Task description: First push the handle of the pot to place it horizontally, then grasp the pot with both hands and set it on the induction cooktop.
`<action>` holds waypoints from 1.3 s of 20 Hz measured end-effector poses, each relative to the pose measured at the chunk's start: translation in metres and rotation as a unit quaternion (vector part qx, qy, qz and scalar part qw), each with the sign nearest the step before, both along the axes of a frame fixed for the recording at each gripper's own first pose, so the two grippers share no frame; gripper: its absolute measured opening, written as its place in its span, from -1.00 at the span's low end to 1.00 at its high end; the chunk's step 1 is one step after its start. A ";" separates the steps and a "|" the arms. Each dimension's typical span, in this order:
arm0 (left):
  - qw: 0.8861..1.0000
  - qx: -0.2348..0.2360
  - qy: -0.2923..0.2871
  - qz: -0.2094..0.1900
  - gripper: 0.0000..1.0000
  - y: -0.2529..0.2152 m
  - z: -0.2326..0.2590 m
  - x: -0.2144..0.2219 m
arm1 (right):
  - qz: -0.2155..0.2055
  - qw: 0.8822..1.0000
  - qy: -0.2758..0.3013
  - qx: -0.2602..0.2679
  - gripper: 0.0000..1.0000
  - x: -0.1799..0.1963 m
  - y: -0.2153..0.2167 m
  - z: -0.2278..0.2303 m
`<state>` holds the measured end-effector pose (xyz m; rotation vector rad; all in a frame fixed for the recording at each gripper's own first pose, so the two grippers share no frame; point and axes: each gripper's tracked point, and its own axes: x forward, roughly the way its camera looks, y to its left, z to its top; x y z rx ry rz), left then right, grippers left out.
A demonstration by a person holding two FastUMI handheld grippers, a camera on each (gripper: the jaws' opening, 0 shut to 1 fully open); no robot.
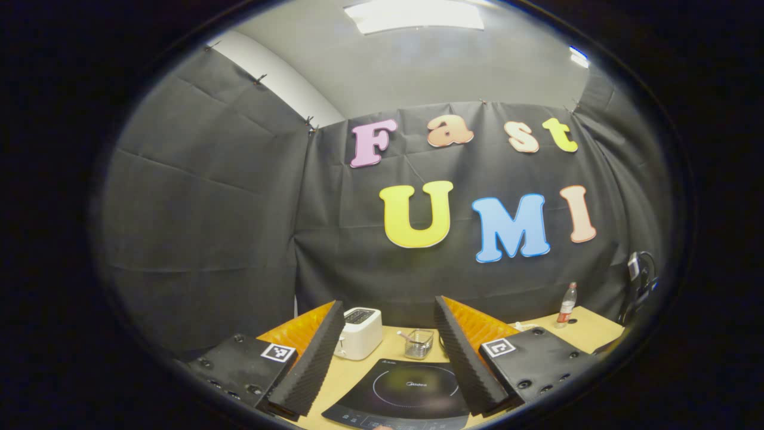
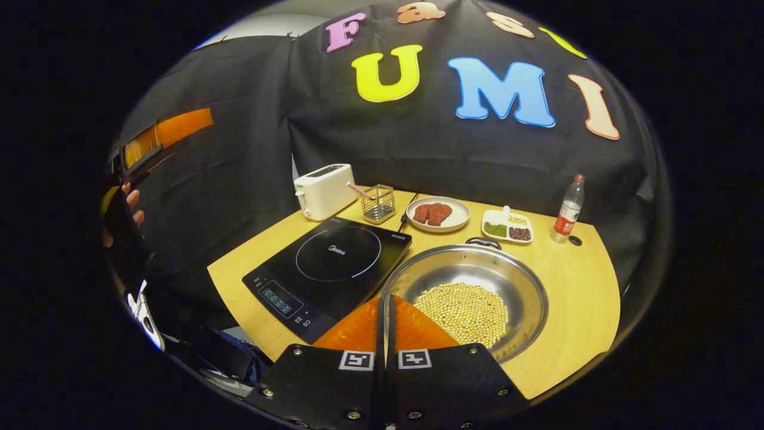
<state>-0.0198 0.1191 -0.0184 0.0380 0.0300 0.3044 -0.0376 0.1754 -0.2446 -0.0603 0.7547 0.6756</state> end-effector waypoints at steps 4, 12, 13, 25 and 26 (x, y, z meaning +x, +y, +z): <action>1.000 -0.005 0.009 0.008 0.95 0.012 -0.012 0.004 | 0.024 0.999 0.039 -0.022 -0.98 -0.010 0.008 -0.027; 1.000 -0.014 0.021 0.003 0.95 0.023 -0.030 0.015 | 0.070 0.990 0.092 -0.085 -0.99 -0.033 0.018 -0.073; 1.000 -0.016 0.022 0.002 0.95 0.025 -0.032 0.017 | 0.070 0.988 0.099 -0.091 -0.99 -0.033 0.018 -0.079; 0.998 -0.032 0.026 -0.046 1.00 0.019 -0.049 0.058 | 0.007 0.978 0.170 -0.119 -0.98 -0.034 0.007 -0.113; 0.998 -0.031 0.025 -0.053 1.00 0.017 -0.050 0.063 | 0.002 0.977 0.172 -0.126 -0.98 -0.035 0.004 -0.115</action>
